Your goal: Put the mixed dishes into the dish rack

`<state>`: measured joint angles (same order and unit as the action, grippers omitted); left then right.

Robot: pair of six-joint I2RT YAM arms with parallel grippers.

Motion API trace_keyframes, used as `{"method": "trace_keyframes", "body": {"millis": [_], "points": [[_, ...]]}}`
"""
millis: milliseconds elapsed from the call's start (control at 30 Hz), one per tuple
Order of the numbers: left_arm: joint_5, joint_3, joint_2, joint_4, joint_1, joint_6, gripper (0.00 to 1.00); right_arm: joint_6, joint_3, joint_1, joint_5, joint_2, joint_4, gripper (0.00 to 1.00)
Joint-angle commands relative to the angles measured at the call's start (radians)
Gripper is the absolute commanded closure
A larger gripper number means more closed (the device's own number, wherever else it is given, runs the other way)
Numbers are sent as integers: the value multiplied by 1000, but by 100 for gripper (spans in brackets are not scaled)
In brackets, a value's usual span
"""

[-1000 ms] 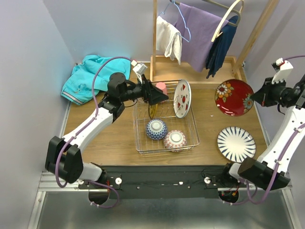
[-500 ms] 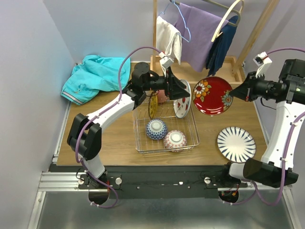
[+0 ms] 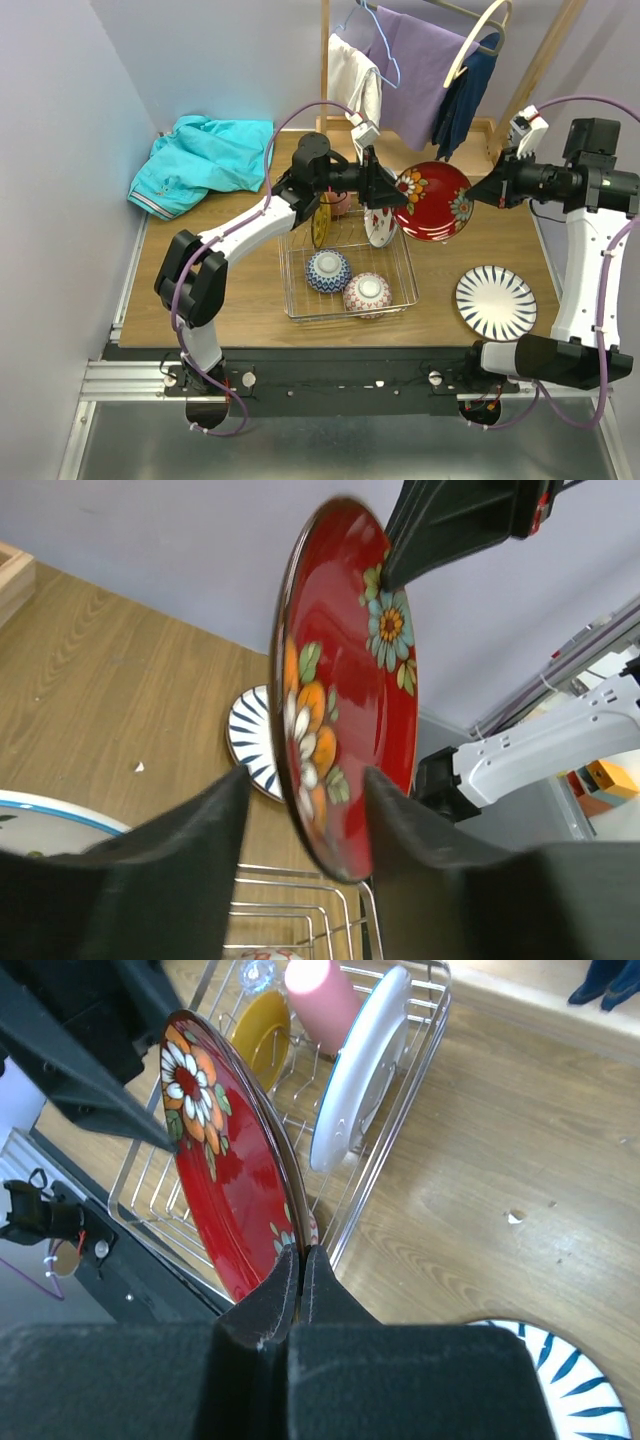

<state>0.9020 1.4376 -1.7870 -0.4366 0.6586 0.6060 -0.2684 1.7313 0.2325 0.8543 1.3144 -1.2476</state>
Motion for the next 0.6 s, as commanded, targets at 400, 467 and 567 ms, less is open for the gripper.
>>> {"method": "trace_keyframes", "body": {"millis": [400, 467, 567], "points": [[72, 53, 106, 299, -143, -283, 100, -51, 71, -64, -130, -38, -101, 55], [92, 112, 130, 488, -197, -423, 100, -32, 64, -64, -144, -55, -87, 53], [95, 234, 179, 860, -244, -836, 100, 0, 4, -64, -149, -73, -38, 52]]}}
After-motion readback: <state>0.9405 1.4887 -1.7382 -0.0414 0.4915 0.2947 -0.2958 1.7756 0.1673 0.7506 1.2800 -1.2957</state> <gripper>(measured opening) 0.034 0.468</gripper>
